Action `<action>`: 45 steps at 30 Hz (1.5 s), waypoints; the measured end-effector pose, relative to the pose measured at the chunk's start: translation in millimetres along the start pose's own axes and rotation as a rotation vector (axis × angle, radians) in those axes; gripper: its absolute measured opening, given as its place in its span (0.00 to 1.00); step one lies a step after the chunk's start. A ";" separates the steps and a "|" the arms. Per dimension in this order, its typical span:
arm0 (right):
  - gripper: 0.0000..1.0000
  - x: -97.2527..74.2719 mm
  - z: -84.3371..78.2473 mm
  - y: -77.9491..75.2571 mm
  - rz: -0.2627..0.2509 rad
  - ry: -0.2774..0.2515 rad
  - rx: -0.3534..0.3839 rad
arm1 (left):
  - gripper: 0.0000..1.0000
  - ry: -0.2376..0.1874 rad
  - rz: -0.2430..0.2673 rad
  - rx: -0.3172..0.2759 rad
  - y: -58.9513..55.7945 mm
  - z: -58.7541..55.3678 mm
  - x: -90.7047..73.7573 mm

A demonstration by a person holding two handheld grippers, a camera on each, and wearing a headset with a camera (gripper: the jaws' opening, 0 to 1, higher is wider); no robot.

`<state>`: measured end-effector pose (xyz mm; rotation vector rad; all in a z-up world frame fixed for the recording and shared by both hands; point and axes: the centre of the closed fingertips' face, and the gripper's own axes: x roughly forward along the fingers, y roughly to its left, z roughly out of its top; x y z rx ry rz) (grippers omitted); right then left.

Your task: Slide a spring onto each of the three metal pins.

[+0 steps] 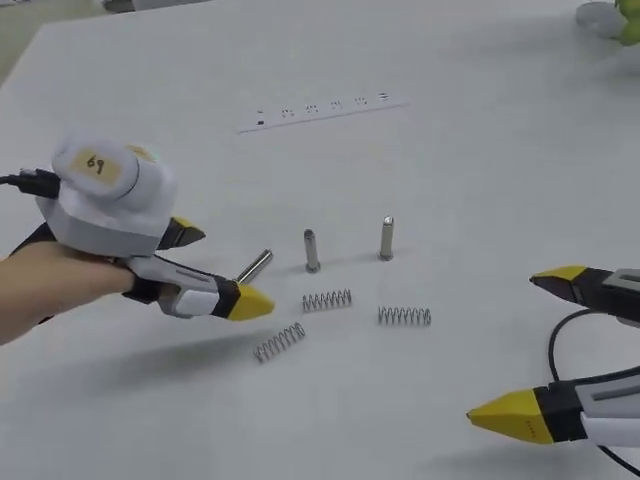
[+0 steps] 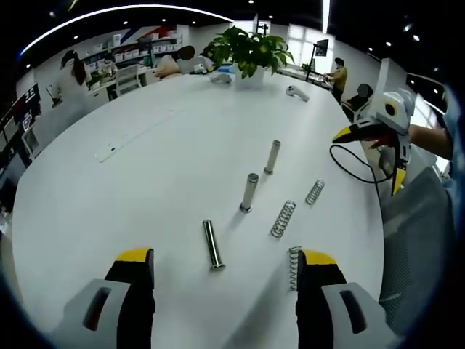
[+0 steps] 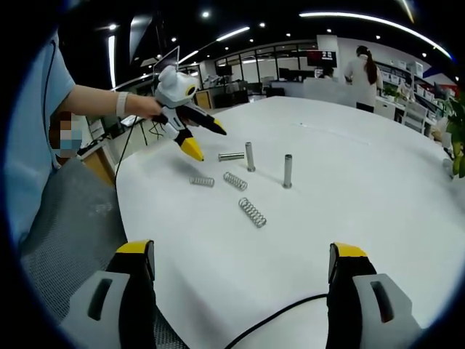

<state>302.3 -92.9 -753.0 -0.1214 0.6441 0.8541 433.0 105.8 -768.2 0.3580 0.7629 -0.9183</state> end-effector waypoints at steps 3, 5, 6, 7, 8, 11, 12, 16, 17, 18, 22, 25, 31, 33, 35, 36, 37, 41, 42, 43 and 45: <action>0.99 0.1 -0.3 0.0 0.001 -0.004 0.007 | 0.75 0.006 0.000 -0.001 0.6 1.7 2.4; 0.99 0.4 -1.3 0.0 0.002 -0.003 0.008 | 0.73 0.011 0.002 -0.003 2.0 3.6 5.4; 0.98 0.7 -1.6 0.2 0.003 -0.004 0.011 | 0.72 0.010 0.001 -0.004 2.4 4.4 6.5; 0.98 0.9 -1.8 0.5 0.004 -0.004 0.012 | 0.70 0.017 0.000 -0.005 3.0 4.6 8.3; 0.99 1.2 -2.0 0.6 0.004 -0.004 0.013 | 0.69 0.021 -0.001 -0.005 3.2 4.4 9.2; 0.98 1.8 -3.0 1.2 0.007 -0.003 0.016 | 0.67 0.032 0.001 -0.008 5.4 4.8 13.9; 0.98 2.0 -3.5 1.2 0.007 -0.002 0.017 | 0.66 0.035 0.001 -0.008 5.6 4.9 14.9; 0.98 3.0 -4.3 1.2 0.010 -0.001 0.021 | 0.58 0.042 0.004 -0.009 7.9 7.4 18.0; 0.98 3.3 -4.4 1.2 0.011 0.000 0.022 | 0.56 0.045 0.005 -0.011 8.7 7.7 18.8; 0.98 3.8 -4.5 1.2 0.011 0.000 0.022 | 0.54 0.046 0.009 -0.011 10.1 8.0 19.9; 0.98 4.8 -4.7 1.3 0.013 0.001 0.023 | 0.48 0.058 0.021 -0.015 15.3 7.3 22.3; 0.98 5.4 -5.9 1.2 0.015 0.002 0.025 | 0.43 0.060 0.023 -0.032 17.9 8.2 23.7; 0.98 6.3 -7.5 1.6 0.015 0.007 0.028 | 0.34 0.067 0.024 -0.046 20.5 10.4 27.4; 0.98 6.5 -8.2 1.9 0.017 0.009 0.028 | 0.32 0.074 0.026 -0.042 21.2 9.6 29.0; 0.98 6.7 -8.6 2.2 0.019 0.010 0.029 | 0.29 0.075 0.023 -0.045 21.1 9.7 30.0; 0.98 6.8 -9.1 2.5 0.020 0.012 0.028 | 0.28 0.077 0.024 -0.048 21.4 9.5 30.8; 0.98 6.9 -9.2 2.8 0.020 0.012 0.028 | 0.27 0.079 0.024 -0.047 21.5 9.3 31.1; 0.98 7.3 -10.7 4.0 0.024 0.015 0.032 | 0.24 0.090 0.018 -0.048 20.7 7.8 33.5; 0.98 7.5 -11.0 4.1 0.024 0.015 0.031 | 0.22 0.089 0.018 -0.049 20.7 7.8 34.0; 0.98 7.6 -11.5 4.4 0.025 0.016 0.031 | 0.21 0.090 0.021 -0.048 21.2 7.6 34.3; 0.98 8.0 -11.8 5.1 0.026 0.016 0.032 | 0.20 0.092 0.020 -0.054 21.2 7.8 35.3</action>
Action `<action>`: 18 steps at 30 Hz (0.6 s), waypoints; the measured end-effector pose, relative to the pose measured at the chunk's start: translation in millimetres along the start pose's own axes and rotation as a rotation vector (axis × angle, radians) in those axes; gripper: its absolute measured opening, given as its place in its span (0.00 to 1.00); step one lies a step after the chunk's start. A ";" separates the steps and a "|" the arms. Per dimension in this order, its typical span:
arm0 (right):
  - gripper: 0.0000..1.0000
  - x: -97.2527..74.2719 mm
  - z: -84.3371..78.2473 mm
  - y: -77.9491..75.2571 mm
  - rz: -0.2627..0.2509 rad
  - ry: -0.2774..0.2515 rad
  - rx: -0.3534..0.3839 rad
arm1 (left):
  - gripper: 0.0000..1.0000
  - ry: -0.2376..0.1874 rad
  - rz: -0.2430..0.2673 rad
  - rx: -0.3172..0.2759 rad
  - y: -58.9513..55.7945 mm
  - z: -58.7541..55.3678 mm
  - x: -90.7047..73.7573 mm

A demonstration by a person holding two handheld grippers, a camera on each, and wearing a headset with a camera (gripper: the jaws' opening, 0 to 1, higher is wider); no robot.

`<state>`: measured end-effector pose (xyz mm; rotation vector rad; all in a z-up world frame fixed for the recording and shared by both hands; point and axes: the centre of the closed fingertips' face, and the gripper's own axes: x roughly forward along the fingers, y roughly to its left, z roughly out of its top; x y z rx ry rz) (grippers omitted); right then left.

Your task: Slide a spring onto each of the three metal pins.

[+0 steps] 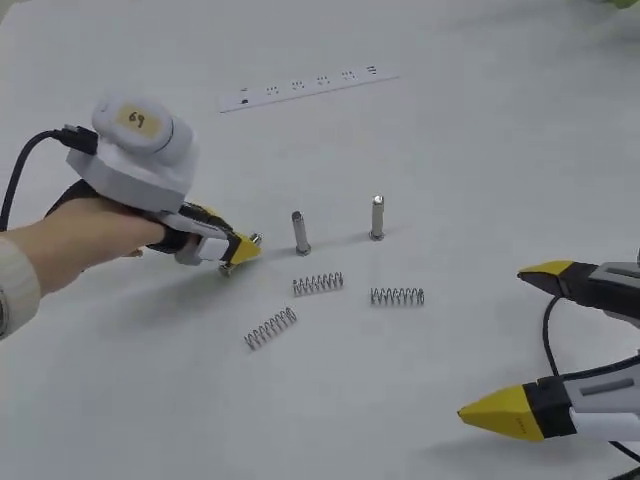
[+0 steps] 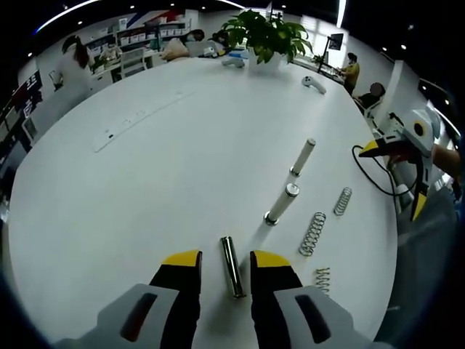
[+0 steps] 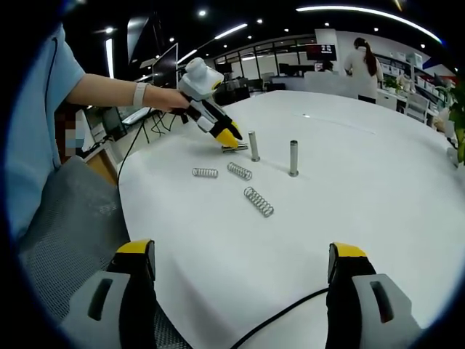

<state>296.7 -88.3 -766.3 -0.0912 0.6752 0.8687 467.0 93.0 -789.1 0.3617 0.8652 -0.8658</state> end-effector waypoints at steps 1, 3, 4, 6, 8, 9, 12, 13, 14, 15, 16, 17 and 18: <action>0.98 0.3 -0.2 0.5 0.001 0.000 0.002 | 0.20 0.003 0.000 -0.001 -0.1 -0.1 0.9; 0.98 0.9 -1.0 0.4 0.001 0.003 0.000 | 0.17 0.008 -0.002 0.000 -0.4 -0.5 2.2; 0.98 1.0 -1.2 0.4 0.001 0.004 0.000 | 0.16 0.010 -0.002 0.000 -0.4 -0.8 2.7; 0.98 1.0 -1.8 0.3 0.000 0.006 -0.002 | 0.14 0.016 0.001 -0.003 0.4 -1.4 3.9; 0.98 1.0 -1.8 0.3 0.001 0.005 0.001 | 0.12 0.019 -0.002 -0.007 0.6 -1.6 5.0; 0.98 1.0 -2.1 0.0 0.001 0.006 0.001 | 0.12 0.019 0.000 -0.006 1.1 -1.5 5.3; 0.98 1.1 -2.9 -0.7 0.001 0.007 0.002 | 0.10 0.019 0.001 -0.011 1.6 -0.2 6.3; 0.98 1.1 -2.9 -0.6 0.001 0.007 0.002 | 0.09 0.023 -0.001 -0.009 1.4 -0.2 7.0; 0.97 1.3 -2.7 -0.5 0.002 0.007 0.002 | 0.08 0.024 -0.002 -0.008 1.3 -0.3 7.9; 0.97 1.4 -2.7 -0.4 0.002 0.008 0.002 | 0.07 0.028 -0.002 -0.008 1.5 -0.7 8.8; 0.97 1.7 -2.7 -0.1 0.003 0.008 0.002 | 0.07 0.035 -0.002 -0.008 1.8 -1.4 9.5; 0.97 1.9 -2.4 0.0 0.004 0.007 0.002 | 0.07 0.035 -0.002 -0.009 1.9 -1.2 9.9; 0.97 2.0 -2.0 -0.1 0.003 0.005 0.004 | 0.06 0.039 -0.004 -0.016 1.6 -1.6 10.4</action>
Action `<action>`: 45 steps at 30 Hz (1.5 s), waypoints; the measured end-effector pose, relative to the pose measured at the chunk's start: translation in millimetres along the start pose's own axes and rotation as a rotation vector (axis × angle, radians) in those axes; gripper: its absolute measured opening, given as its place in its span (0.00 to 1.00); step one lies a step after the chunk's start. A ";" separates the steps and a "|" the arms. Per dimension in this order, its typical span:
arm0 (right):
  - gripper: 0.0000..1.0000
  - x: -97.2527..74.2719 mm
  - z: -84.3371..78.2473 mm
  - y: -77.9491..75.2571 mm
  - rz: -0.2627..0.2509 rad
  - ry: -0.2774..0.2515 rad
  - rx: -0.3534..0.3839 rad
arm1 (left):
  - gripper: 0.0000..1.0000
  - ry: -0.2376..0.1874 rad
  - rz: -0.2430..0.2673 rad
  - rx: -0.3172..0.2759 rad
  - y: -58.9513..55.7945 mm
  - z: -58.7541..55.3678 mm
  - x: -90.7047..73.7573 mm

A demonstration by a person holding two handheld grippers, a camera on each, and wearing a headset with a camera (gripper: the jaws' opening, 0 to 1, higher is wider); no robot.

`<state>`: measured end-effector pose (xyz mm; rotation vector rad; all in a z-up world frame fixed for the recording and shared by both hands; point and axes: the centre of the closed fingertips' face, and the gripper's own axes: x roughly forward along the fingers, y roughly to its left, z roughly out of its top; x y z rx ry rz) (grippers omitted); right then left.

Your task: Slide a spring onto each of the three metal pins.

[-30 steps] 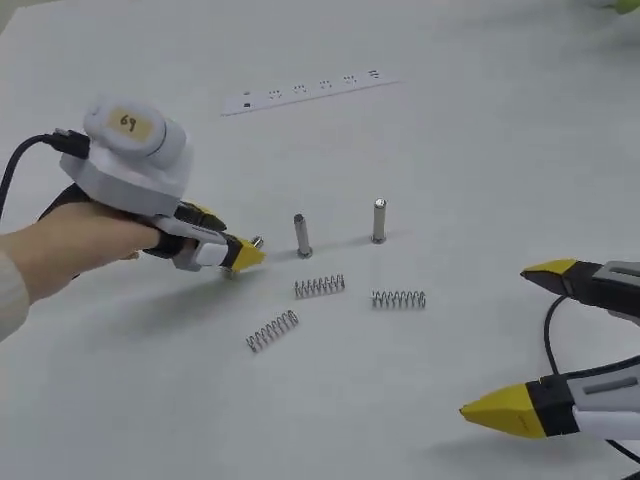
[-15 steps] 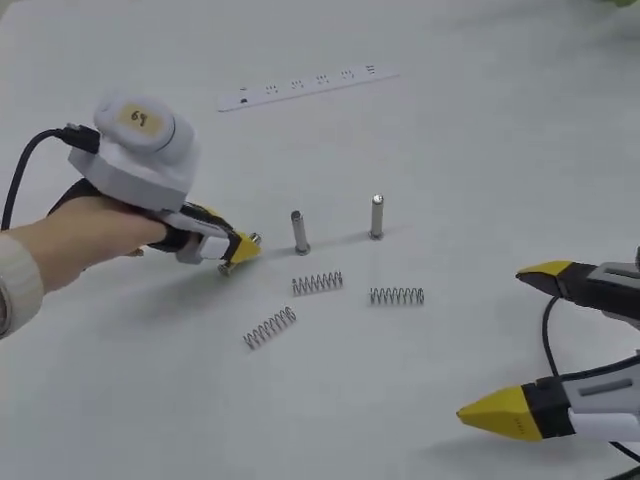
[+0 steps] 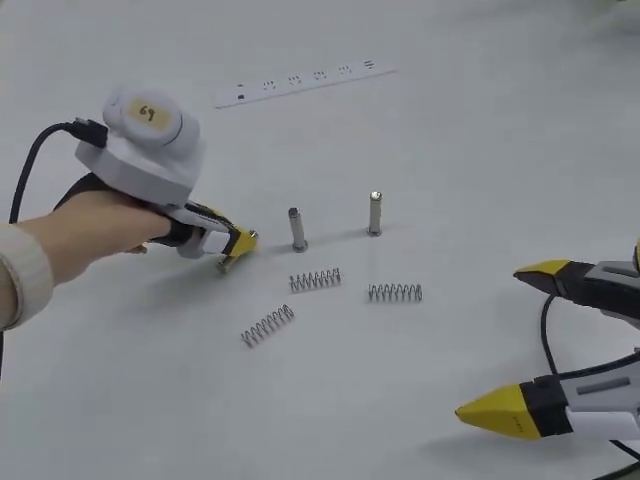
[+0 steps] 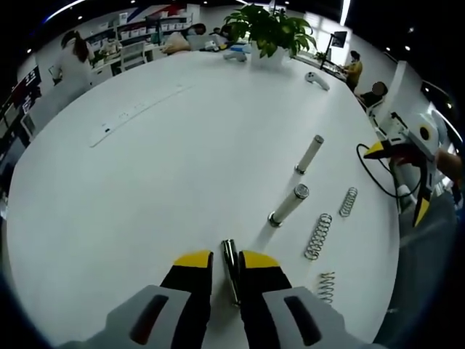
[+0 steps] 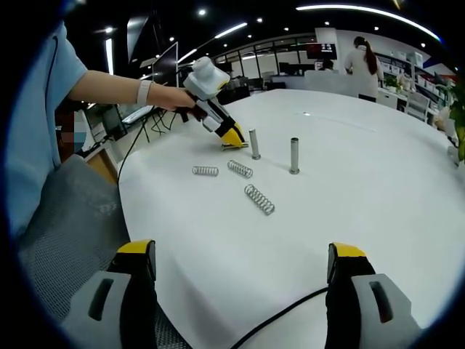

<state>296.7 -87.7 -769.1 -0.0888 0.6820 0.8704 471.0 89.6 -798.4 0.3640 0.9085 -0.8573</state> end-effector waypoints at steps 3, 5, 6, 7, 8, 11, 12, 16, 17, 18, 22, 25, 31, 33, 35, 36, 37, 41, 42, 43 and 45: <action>0.97 0.1 -0.1 -0.5 -0.001 0.000 0.001 | 0.04 0.004 -0.003 0.005 -1.0 0.2 1.1; 0.97 0.1 -1.0 -0.7 -0.001 0.002 0.000 | 0.03 0.008 -0.003 0.004 -1.1 0.0 2.0; 0.97 0.1 -1.3 -0.8 -0.001 0.003 0.000 | 0.02 0.011 -0.002 0.003 -1.1 0.0 2.8; 0.97 0.2 -1.6 -0.7 -0.001 0.003 0.000 | 0.02 0.015 -0.001 0.004 -1.1 -0.4 3.2; 0.97 0.3 -1.8 -0.5 0.000 0.003 0.001 | 0.02 0.017 -0.001 0.006 -1.1 -0.6 3.8; 0.97 0.5 -2.6 -0.1 0.000 0.003 0.002 | 0.01 0.020 0.002 0.002 -0.7 -0.3 3.7; 0.97 0.6 -2.7 -0.1 0.000 0.003 0.002 | 0.01 0.021 0.004 0.002 -0.3 -0.5 3.8; 0.97 1.6 -3.1 0.5 0.001 0.002 0.002 | 0.01 0.025 0.009 0.001 0.1 -1.1 4.1; 0.97 1.8 -3.1 0.9 0.002 0.002 0.002 | 0.01 0.027 0.010 0.002 0.2 -1.3 4.1; 0.97 2.1 -3.1 1.3 0.003 0.002 0.002 | 0.00 0.028 0.013 0.010 0.4 -1.5 4.3; 0.97 2.7 -3.1 2.3 0.005 0.001 0.001 | 0.00 0.034 0.021 0.016 0.2 -2.1 4.8; 0.97 2.8 -4.0 3.1 0.006 0.005 -0.003 | 0.00 0.036 0.022 0.007 0.4 -2.6 5.1; 0.97 3.1 -4.0 3.8 0.006 0.003 -0.001 | 0.00 0.039 0.028 0.005 -0.3 -3.0 5.6; 0.97 3.3 -4.0 4.2 0.006 0.004 -0.003 | 0.00 0.040 0.028 0.000 -0.4 -3.6 5.4; 0.97 3.6 -3.8 4.6 0.007 0.004 -0.003 | 0.00 0.044 0.029 0.000 -0.4 -4.5 4.8; 0.97 3.7 -3.5 4.7 0.007 0.003 -0.004 | 0.00 0.044 0.027 0.000 -0.8 -5.0 4.5; 0.97 3.6 -3.4 4.7 0.007 0.003 -0.004 | 0.00 0.044 0.028 -0.001 -0.6 -5.4 4.0; 0.97 3.8 -2.9 5.1 0.009 0.004 -0.006 | 0.00 0.038 0.030 -0.011 0.7 -5.9 0.5; 0.97 3.9 -2.8 5.1 0.009 0.005 -0.007 | 0.00 0.033 0.031 -0.014 0.4 -5.2 -1.7; 0.97 4.0 -2.8 5.2 0.009 0.006 -0.009 | 0.00 0.029 0.032 -0.014 0.5 -4.4 -3.1; 0.97 4.4 -2.5 5.9 0.012 0.005 -0.008 | 0.00 0.026 0.034 -0.018 0.7 -3.5 -6.3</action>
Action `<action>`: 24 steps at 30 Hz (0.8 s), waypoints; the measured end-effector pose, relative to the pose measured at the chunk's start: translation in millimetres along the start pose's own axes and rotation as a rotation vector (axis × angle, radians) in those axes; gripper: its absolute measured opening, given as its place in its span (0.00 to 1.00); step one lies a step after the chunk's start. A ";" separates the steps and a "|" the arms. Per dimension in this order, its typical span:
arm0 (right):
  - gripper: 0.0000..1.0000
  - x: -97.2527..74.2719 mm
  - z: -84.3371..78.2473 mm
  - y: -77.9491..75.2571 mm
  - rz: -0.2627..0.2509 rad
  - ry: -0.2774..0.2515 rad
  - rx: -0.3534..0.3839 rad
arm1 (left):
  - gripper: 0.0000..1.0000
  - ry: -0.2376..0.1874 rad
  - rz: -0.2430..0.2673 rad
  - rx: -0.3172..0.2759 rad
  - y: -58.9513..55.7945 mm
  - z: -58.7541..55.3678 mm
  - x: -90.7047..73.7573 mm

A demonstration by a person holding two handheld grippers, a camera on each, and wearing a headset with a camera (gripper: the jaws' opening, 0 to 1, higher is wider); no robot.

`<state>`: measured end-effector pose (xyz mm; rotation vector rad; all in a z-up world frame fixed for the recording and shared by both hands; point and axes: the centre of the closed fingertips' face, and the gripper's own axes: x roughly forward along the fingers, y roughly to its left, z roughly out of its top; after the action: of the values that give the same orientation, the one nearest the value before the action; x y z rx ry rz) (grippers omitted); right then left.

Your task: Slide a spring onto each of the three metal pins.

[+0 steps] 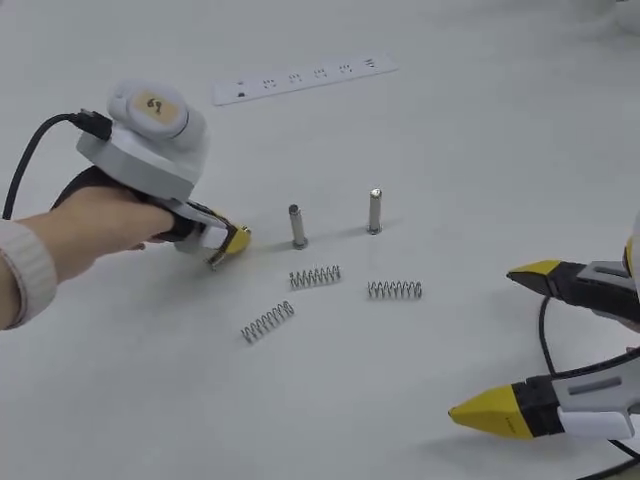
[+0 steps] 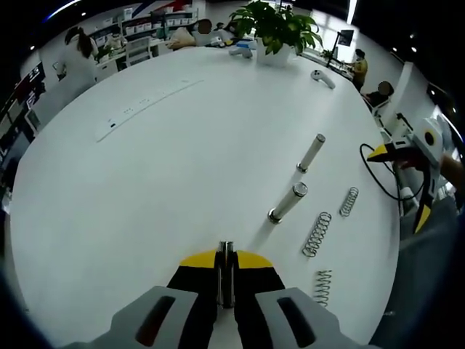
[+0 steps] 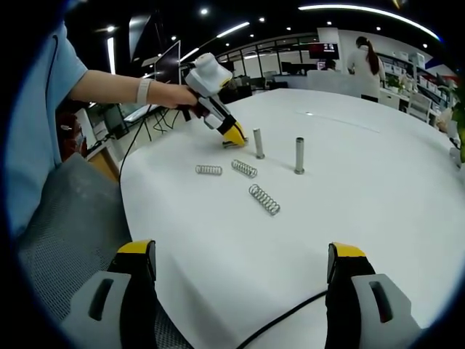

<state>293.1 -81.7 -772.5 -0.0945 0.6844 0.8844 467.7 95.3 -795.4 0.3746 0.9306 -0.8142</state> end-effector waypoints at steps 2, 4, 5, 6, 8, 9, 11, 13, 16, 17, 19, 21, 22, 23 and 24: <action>0.97 0.6 0.3 0.7 0.001 0.000 -0.002 | 0.00 -0.007 -0.001 -0.006 0.6 1.0 -3.6; 0.97 1.4 0.7 1.9 0.005 0.000 -0.003 | 0.00 -0.013 0.001 -0.009 0.9 1.5 -6.9; 0.97 1.7 1.0 2.2 0.006 0.000 -0.004 | 0.00 -0.019 0.004 -0.009 1.1 2.0 -9.0; 0.97 2.1 1.3 2.8 0.008 0.000 -0.005 | 0.00 -0.019 0.003 -0.011 0.9 2.2 -10.4; 0.97 2.6 1.8 3.3 0.010 -0.001 -0.007 | 0.00 -0.028 0.006 -0.011 0.1 3.8 -15.0; 0.97 2.8 2.0 3.7 0.012 -0.001 -0.005 | 0.00 -0.030 0.005 -0.011 -0.4 4.1 -17.0; 0.97 2.9 2.3 3.7 0.012 -0.002 -0.006 | 0.00 -0.036 0.005 -0.016 -0.7 4.4 -20.6; 0.97 3.2 2.2 4.0 0.014 0.000 -0.006 | 0.00 -0.040 0.007 -0.021 -0.9 3.8 -23.3; 0.97 3.3 2.0 4.3 0.017 0.002 -0.008 | 0.00 -0.045 0.010 -0.029 -0.7 2.7 -26.5; 0.97 3.2 2.2 4.5 0.017 0.001 -0.008 | 0.00 -0.045 0.009 -0.034 -0.7 2.4 -27.4; 0.97 3.1 2.5 5.1 0.019 0.000 -0.006 | 0.00 -0.048 0.011 -0.036 -0.5 2.0 -29.7; 0.97 3.1 2.2 5.4 0.020 0.003 -0.010 | 0.00 -0.050 0.013 -0.038 -0.3 1.5 -32.0; 0.97 3.1 1.8 5.7 0.021 0.004 -0.010 | 0.00 -0.048 0.012 -0.045 -0.1 1.0 -33.7; 0.97 3.1 1.9 5.8 0.021 0.004 -0.010 | 0.00 -0.056 0.017 -0.044 0.2 1.6 -35.1; 0.97 3.1 1.8 6.1 0.022 0.004 -0.009 | 0.00 -0.055 0.015 -0.046 0.1 1.3 -36.3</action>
<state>290.9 -75.0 -771.7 -0.0966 0.6865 0.9088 456.3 111.0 -764.8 0.3174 0.8931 -0.7841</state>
